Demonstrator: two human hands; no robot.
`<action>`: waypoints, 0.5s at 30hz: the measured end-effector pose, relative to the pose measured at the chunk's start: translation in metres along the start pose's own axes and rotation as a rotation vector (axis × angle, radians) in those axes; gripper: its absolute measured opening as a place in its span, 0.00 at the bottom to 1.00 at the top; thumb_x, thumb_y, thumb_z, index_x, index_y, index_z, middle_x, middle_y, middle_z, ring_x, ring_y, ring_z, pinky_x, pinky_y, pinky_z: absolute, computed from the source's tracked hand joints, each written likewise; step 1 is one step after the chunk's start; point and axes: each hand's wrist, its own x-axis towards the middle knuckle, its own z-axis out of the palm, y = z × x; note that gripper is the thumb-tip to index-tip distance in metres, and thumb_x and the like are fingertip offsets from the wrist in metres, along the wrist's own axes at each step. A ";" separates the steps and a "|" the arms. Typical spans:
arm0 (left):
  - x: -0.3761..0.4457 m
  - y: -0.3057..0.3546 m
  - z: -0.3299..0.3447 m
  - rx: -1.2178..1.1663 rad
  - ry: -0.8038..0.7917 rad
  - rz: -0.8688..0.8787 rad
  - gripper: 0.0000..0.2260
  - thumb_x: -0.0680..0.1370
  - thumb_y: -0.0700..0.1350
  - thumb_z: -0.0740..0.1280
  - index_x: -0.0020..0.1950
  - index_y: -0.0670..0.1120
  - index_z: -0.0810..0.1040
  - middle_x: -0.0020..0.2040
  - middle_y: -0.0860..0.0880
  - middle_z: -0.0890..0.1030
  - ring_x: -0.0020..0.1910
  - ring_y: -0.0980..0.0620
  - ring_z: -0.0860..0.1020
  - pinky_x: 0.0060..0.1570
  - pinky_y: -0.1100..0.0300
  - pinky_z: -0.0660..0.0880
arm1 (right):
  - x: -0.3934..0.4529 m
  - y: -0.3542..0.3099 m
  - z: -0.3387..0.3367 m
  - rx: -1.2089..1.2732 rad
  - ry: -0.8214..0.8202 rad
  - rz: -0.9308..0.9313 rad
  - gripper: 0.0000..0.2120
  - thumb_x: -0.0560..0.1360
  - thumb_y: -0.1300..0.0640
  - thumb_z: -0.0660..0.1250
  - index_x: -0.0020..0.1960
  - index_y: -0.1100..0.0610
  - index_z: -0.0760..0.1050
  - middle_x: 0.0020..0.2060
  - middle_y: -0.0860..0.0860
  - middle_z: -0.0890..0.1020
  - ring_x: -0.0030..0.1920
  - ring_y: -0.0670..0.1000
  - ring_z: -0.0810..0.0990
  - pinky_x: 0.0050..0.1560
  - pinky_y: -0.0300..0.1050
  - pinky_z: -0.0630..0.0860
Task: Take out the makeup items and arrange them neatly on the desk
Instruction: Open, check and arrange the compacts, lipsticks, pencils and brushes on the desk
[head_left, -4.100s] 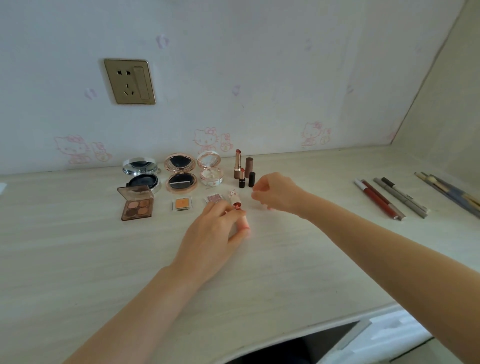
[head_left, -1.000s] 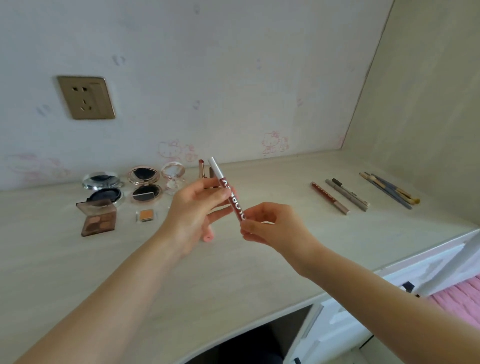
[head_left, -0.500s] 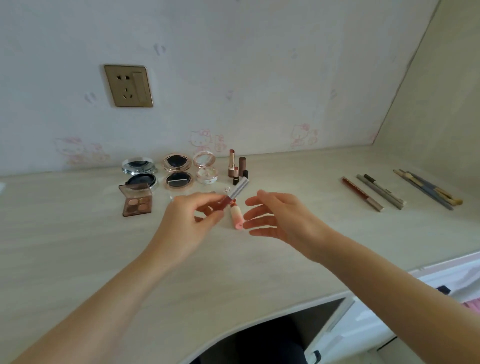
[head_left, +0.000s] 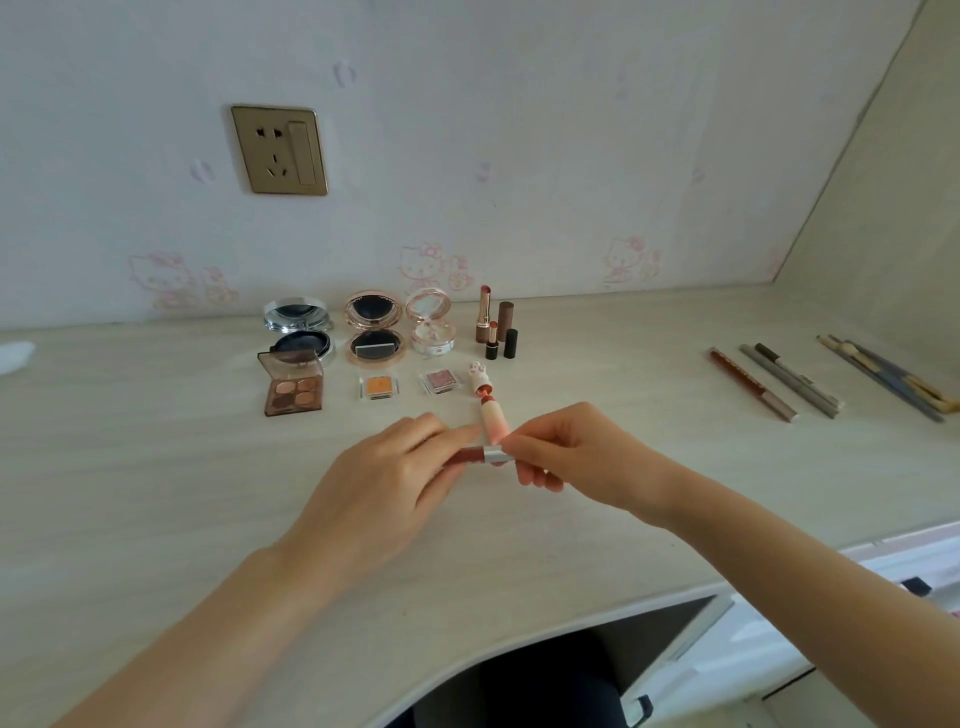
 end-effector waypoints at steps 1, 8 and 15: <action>-0.001 0.000 0.001 -0.025 0.006 -0.009 0.13 0.78 0.52 0.58 0.58 0.50 0.77 0.45 0.56 0.76 0.40 0.56 0.75 0.33 0.59 0.75 | 0.000 0.002 0.000 0.003 -0.003 -0.010 0.17 0.79 0.51 0.63 0.35 0.56 0.80 0.28 0.46 0.78 0.30 0.43 0.73 0.37 0.33 0.72; -0.005 -0.003 0.009 -0.256 -0.038 -0.099 0.09 0.78 0.54 0.64 0.53 0.52 0.79 0.44 0.60 0.78 0.40 0.61 0.76 0.37 0.61 0.74 | -0.002 0.026 0.008 -0.055 0.129 -0.201 0.08 0.76 0.59 0.68 0.48 0.47 0.83 0.35 0.42 0.80 0.37 0.43 0.76 0.42 0.34 0.72; -0.006 -0.006 0.009 -0.159 -0.040 -0.039 0.11 0.77 0.55 0.61 0.53 0.52 0.79 0.45 0.59 0.78 0.42 0.62 0.76 0.38 0.63 0.74 | 0.001 0.023 0.006 0.049 0.061 -0.123 0.17 0.71 0.51 0.73 0.58 0.46 0.74 0.43 0.48 0.82 0.42 0.46 0.80 0.43 0.38 0.76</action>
